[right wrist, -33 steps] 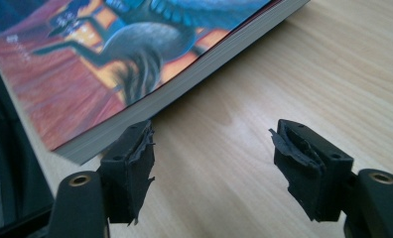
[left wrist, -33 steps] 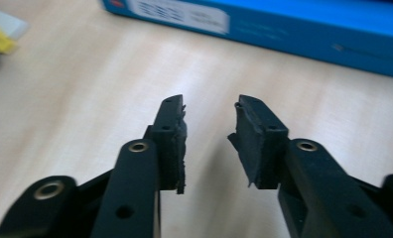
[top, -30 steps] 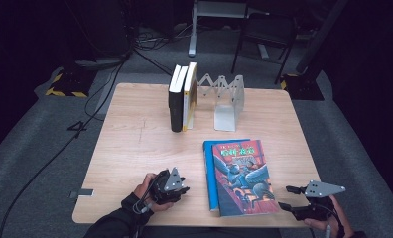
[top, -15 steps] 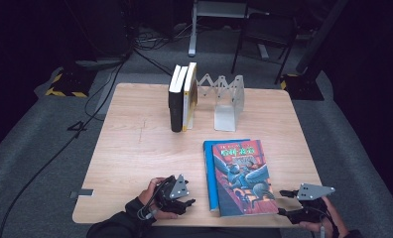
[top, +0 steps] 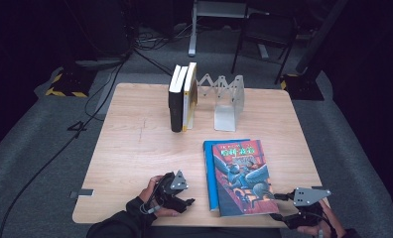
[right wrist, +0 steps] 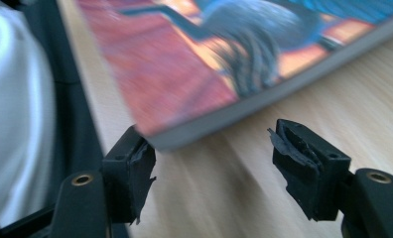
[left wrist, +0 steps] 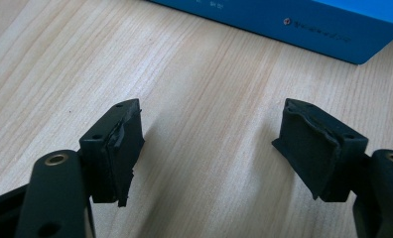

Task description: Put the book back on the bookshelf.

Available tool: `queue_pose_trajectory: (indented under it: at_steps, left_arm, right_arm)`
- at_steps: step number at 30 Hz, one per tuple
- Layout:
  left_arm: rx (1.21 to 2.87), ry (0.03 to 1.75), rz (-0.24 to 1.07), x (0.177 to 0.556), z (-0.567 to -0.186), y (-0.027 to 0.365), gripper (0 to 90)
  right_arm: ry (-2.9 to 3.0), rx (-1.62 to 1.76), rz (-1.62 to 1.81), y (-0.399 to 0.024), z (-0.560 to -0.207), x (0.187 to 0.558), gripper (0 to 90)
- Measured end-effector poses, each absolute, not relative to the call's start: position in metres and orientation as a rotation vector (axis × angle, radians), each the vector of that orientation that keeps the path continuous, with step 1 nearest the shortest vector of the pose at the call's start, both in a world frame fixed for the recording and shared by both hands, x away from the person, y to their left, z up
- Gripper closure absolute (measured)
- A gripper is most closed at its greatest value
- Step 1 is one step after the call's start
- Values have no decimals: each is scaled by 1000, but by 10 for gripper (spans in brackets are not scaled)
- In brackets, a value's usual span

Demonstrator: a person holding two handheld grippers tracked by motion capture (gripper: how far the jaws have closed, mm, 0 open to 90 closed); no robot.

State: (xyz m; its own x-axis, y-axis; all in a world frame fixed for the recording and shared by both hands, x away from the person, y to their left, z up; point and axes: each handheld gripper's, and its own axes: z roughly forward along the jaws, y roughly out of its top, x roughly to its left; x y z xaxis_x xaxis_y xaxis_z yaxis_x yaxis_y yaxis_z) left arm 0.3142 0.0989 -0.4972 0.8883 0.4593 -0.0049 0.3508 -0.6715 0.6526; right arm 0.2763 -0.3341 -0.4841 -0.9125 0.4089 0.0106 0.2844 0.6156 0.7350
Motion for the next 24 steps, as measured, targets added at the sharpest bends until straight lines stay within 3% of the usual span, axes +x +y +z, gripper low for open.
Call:
queue_pose_trajectory:
  at_steps: [13,24]
  left_arm:
    - [2373,562,206,317,-498,98,250]
    - [2357,573,198,323,-499,96,242]
  right_arm:
    - [2587,595,1296,-348,-461,271,314]
    - [2523,640,1347,-357,-443,278,359]
